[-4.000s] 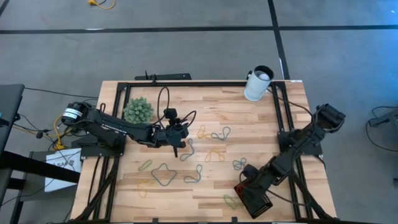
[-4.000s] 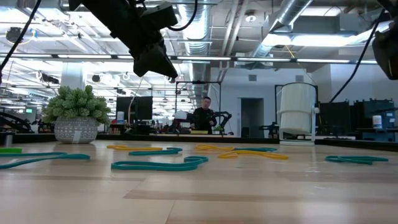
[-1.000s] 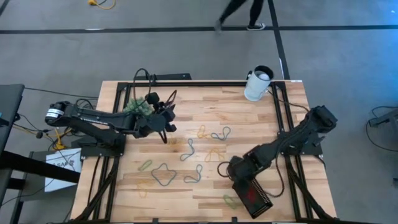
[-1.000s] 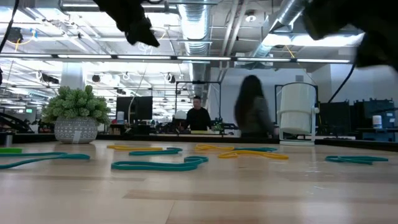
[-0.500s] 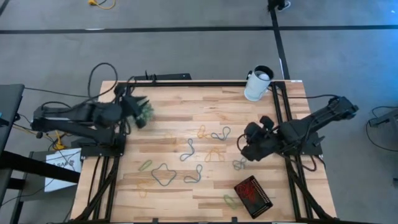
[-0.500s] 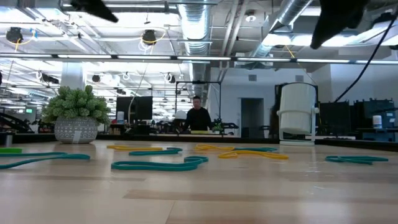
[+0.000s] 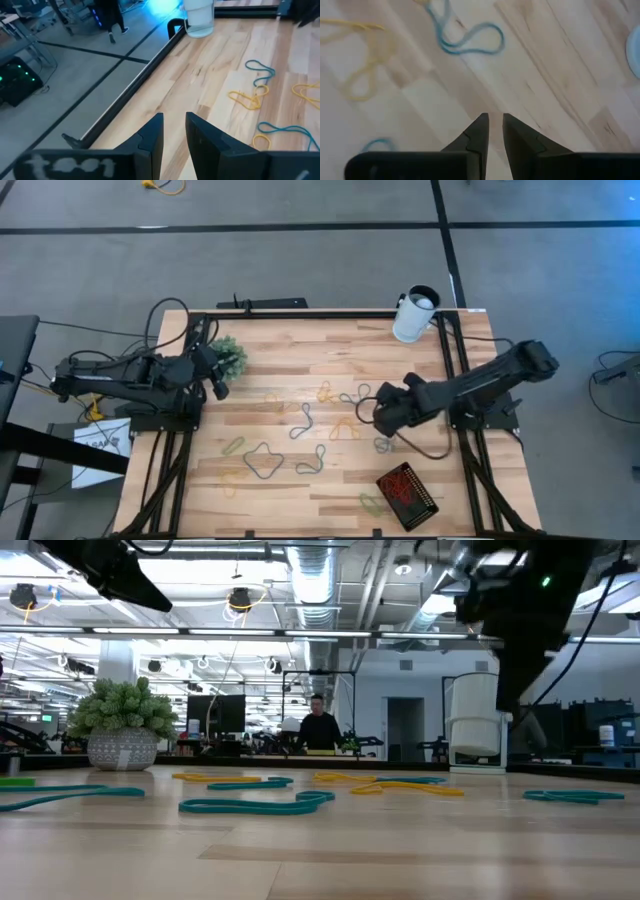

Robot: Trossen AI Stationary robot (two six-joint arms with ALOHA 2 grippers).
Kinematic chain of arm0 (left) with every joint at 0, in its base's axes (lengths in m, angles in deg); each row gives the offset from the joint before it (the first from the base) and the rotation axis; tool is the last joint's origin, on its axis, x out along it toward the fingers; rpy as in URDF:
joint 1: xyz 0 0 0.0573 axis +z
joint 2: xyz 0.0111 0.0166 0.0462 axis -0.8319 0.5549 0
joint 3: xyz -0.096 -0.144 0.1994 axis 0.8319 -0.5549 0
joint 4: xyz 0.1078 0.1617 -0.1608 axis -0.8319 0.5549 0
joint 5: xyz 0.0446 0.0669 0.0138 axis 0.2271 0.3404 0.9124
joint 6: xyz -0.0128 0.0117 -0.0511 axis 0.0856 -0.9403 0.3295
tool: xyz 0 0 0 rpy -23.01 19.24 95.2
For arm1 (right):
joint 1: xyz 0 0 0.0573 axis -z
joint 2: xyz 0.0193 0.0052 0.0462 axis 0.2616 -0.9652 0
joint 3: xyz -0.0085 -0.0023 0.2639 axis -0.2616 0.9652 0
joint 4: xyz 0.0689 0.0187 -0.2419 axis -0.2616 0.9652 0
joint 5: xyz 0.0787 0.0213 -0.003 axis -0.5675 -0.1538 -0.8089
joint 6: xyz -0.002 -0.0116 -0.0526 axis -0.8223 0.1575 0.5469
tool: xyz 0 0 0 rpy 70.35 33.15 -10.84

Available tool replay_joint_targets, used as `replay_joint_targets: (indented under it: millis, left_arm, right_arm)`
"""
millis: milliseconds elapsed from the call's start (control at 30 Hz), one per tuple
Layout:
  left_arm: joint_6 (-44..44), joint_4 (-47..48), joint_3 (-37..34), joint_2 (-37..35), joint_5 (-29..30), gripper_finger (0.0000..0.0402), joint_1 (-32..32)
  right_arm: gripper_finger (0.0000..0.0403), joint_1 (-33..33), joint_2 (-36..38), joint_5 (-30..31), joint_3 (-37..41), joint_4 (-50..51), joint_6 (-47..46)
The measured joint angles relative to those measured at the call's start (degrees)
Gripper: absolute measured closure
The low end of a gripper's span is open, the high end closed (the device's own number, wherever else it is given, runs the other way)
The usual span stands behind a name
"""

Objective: Pick and place rubber bands into bin
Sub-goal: Put the blue rubber band into the black basket

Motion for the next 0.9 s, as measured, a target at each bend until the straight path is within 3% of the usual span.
replay_joint_targets:
  millis: [67,167,233,533,900]
  left_arm:
    - [-0.2,-0.1,0.0,0.0,-0.4,0.0329,0.0]
    - [-0.8,-0.1,0.0,0.0,-0.4,0.0329,0.0]
    - [-0.8,-0.1,0.0,0.0,-0.4,0.0329,0.0]
    - [-0.9,-0.4,0.0,0.0,-0.4,0.0329,0.0]
    - [-1.0,-0.4,0.0,0.0,-0.3,0.0329,0.0]
  right_arm:
    - [0.0351,1.3,-2.6,-3.2,0.0,-0.4,1.4]
    - [0.0351,3.4,-6.0,-15.1,0.0,-0.4,7.3]
    - [0.0351,4.0,-7.8,-18.3,0.0,-0.2,8.7]
    - [0.0351,3.3,-7.6,-15.5,-4.1,6.7,8.8]
    - [0.0351,-7.4,-4.5,-18.7,-4.6,-2.5,-0.1]
